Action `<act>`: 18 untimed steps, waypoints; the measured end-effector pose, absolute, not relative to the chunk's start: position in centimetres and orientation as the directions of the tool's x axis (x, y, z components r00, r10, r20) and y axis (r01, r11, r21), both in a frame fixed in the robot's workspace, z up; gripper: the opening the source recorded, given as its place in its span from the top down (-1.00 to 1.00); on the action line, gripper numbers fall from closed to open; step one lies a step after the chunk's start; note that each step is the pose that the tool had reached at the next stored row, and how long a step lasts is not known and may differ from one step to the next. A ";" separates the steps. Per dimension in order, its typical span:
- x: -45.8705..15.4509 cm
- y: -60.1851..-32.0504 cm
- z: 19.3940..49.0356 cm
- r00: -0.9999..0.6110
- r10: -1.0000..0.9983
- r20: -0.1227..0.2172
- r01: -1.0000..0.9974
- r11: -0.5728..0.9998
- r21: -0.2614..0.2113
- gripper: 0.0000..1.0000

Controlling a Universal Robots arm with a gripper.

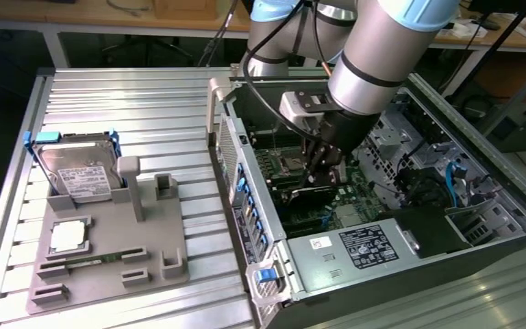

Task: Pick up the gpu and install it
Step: 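Insert the gpu into the slot, then press down on the gpu until it lock into place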

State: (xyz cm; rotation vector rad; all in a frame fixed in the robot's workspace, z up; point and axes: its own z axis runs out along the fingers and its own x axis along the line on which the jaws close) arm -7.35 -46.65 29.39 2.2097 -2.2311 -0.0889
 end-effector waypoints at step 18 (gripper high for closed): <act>-7.4 -46.6 29.4 -0.010 -0.999 -0.040 -0.999 0.009 0.040 0.79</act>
